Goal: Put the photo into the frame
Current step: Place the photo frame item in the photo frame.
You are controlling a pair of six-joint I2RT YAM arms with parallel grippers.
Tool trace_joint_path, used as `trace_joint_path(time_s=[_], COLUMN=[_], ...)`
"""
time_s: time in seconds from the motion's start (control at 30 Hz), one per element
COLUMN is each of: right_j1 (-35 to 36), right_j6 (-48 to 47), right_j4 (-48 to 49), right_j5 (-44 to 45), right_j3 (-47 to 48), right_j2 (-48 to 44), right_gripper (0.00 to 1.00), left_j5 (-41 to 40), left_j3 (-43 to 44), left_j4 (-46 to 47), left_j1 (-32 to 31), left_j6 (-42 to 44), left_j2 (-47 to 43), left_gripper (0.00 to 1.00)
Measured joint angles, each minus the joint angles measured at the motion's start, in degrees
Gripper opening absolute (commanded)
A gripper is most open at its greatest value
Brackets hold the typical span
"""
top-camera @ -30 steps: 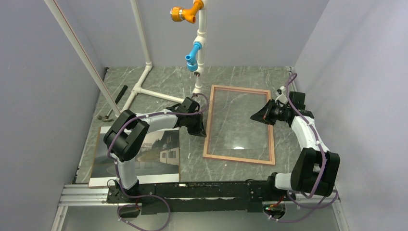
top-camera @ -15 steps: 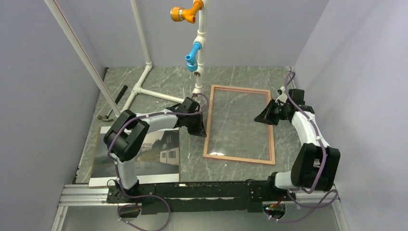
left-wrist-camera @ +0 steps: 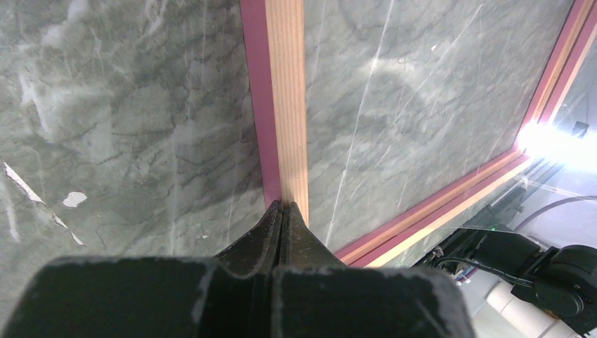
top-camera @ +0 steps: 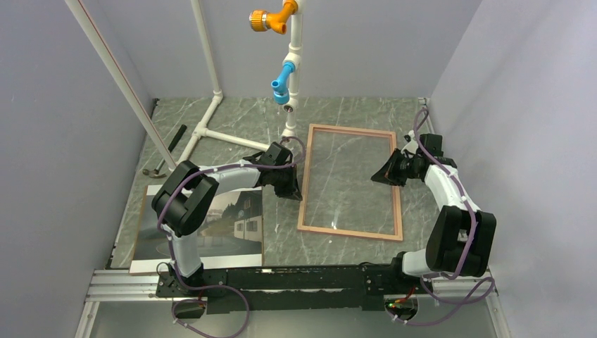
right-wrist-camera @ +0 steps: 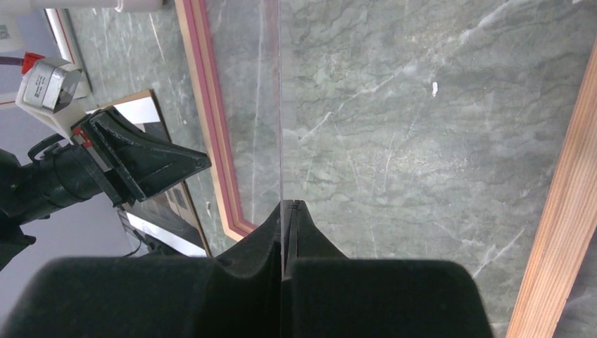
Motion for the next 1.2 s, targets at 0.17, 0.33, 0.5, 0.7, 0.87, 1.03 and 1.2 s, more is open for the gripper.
trace_joint_path(time_s=[0.17, 0.33, 0.5, 0.7, 0.87, 1.03, 1.2], right_j1=[0.7, 1.1, 1.1, 1.9, 2.2, 2.3, 2.6], right_j6=[0.0, -0.1, -0.2, -0.8, -0.7, -0.9, -1.0], right_j4=[0.9, 1.6, 2.2, 1.9, 2.0, 2.1, 2.3], right_j5=[-0.2, 0.6, 2.6, 4.8, 5.8, 7.2, 9.3], right_j3=[-0.2, -0.8, -1.2, -1.2, -1.4, -1.6, -1.9], right_j2=[-0.2, -0.5, 0.3, 0.5, 1.2, 2.6, 2.9], right_gripper=[0.0, 0.0, 0.06, 0.27, 0.49, 0.73, 0.91], left_j5=[0.0, 0.0, 0.0, 0.0, 0.0, 0.0, 0.1], left_j3=[0.0, 0.0, 0.0, 0.0, 0.0, 0.0, 0.0], left_j4=[0.0, 0.0, 0.0, 0.0, 0.0, 0.0, 0.0], left_j1=[0.0, 0.0, 0.0, 0.0, 0.0, 0.0, 0.0], left_j6=[0.0, 0.0, 0.0, 0.1, 0.2, 0.2, 0.2], left_j2=[0.0, 0.0, 0.0, 0.0, 0.0, 0.0, 0.0], left_gripper=[0.0, 0.0, 0.0, 0.0, 0.0, 0.0, 0.0])
